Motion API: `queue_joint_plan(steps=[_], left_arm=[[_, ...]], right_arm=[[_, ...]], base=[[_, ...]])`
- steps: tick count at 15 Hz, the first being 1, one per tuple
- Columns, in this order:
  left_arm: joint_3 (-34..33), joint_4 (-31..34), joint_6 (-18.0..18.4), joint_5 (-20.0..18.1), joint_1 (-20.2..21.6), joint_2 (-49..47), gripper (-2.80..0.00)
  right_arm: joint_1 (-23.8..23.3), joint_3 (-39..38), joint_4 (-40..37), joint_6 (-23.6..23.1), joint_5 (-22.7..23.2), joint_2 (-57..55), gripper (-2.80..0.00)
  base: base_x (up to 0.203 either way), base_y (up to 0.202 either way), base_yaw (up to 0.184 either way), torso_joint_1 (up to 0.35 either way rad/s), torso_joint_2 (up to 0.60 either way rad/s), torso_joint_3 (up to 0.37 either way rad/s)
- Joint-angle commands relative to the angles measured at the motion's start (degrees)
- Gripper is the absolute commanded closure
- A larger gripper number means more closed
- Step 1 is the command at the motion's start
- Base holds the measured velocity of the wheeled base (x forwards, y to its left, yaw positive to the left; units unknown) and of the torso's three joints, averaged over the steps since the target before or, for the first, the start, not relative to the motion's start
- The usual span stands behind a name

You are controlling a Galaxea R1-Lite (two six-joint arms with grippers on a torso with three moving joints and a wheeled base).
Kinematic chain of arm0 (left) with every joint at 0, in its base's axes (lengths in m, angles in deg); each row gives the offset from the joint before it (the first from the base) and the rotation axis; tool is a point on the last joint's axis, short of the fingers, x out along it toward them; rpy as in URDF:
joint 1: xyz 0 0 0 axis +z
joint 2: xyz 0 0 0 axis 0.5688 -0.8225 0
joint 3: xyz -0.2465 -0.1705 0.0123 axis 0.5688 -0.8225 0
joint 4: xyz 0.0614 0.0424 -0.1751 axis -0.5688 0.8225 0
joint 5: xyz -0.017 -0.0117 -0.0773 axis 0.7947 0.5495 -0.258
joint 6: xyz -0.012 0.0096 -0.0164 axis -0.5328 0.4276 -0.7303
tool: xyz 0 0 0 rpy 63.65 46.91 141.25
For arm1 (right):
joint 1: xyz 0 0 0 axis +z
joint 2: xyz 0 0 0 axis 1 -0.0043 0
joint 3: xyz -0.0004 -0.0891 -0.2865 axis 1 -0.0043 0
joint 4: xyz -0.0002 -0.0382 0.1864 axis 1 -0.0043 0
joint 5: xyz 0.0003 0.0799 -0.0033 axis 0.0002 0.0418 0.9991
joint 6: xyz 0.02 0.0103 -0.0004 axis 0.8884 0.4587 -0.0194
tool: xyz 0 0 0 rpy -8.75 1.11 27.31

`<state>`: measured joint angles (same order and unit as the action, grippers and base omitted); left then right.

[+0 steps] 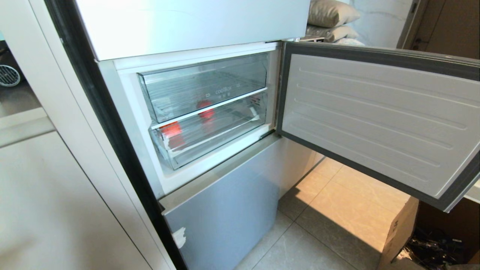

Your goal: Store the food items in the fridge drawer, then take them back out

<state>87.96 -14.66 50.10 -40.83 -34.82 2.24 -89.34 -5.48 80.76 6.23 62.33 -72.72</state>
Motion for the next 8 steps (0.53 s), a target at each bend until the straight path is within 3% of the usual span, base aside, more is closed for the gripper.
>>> queue_joint_plan(steps=[1, 8], left_arm=[[-0.02, 0.09, 0.02, 0.01, -0.02, 0.02, 0.00], [-0.02, 0.09, 0.02, 0.01, -0.02, 0.02, 0.00]], right_arm=[[0.02, 0.00, 0.02, -0.04, 0.01, -0.09, 0.00], [0.02, 0.00, 0.02, -0.04, 0.01, -0.09, 0.00]], base=[[0.000, 0.000, 0.000, 0.000, 0.00, 0.000], [0.000, 0.000, 0.000, 0.000, 0.00, 0.000]])
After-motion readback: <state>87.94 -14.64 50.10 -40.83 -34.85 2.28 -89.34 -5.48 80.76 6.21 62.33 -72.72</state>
